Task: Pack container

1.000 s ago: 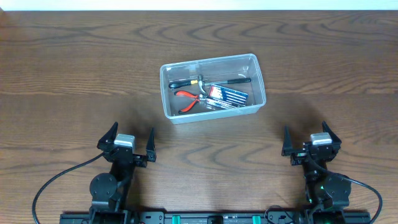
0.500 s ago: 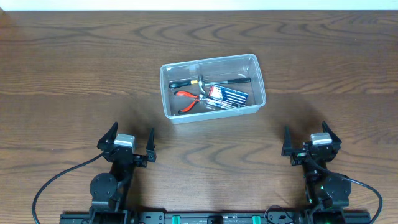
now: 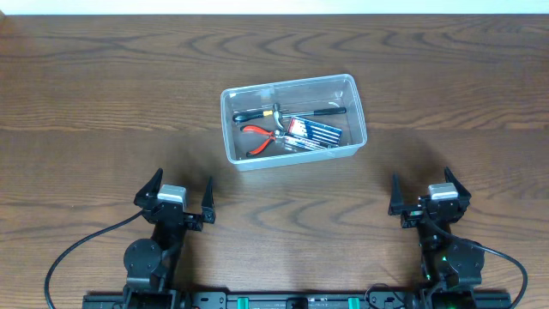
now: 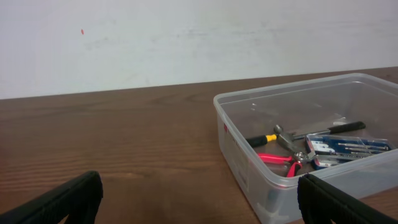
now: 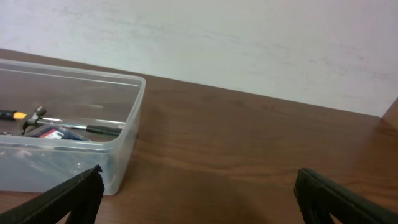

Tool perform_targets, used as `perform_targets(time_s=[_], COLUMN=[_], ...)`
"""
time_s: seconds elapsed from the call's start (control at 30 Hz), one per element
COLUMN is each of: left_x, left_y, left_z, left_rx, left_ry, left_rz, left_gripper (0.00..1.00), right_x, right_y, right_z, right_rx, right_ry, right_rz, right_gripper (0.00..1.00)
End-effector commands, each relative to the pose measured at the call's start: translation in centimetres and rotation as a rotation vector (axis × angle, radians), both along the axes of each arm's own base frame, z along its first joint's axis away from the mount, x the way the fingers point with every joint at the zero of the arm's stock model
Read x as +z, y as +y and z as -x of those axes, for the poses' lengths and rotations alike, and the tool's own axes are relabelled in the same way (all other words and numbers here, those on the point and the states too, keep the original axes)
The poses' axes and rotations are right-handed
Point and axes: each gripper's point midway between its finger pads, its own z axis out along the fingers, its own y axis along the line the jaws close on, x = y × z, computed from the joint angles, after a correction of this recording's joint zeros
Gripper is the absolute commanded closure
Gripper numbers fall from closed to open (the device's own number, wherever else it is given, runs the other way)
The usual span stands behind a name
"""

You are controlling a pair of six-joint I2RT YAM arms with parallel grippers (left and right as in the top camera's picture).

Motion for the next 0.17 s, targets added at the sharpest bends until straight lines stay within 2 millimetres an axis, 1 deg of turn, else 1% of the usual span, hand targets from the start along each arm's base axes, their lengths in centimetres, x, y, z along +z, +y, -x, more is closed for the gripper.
perform_targets(time_s=[0.0, 0.13], left_x=[-1.48, -1.47], left_y=[-0.62, -0.62], left_z=[0.2, 0.2], left_rx=[-0.034, -0.034], left_ry=[0.048, 0.048], left_rz=[0.011, 0.011], left_gripper=[0.02, 0.02], right_x=[0.0, 0.0], right_y=[-0.09, -0.1], right_z=[0.04, 0.04], right_rx=[-0.007, -0.007], right_ry=[-0.001, -0.001], right_rz=[-0.018, -0.018], right_gripper=[0.01, 0.01])
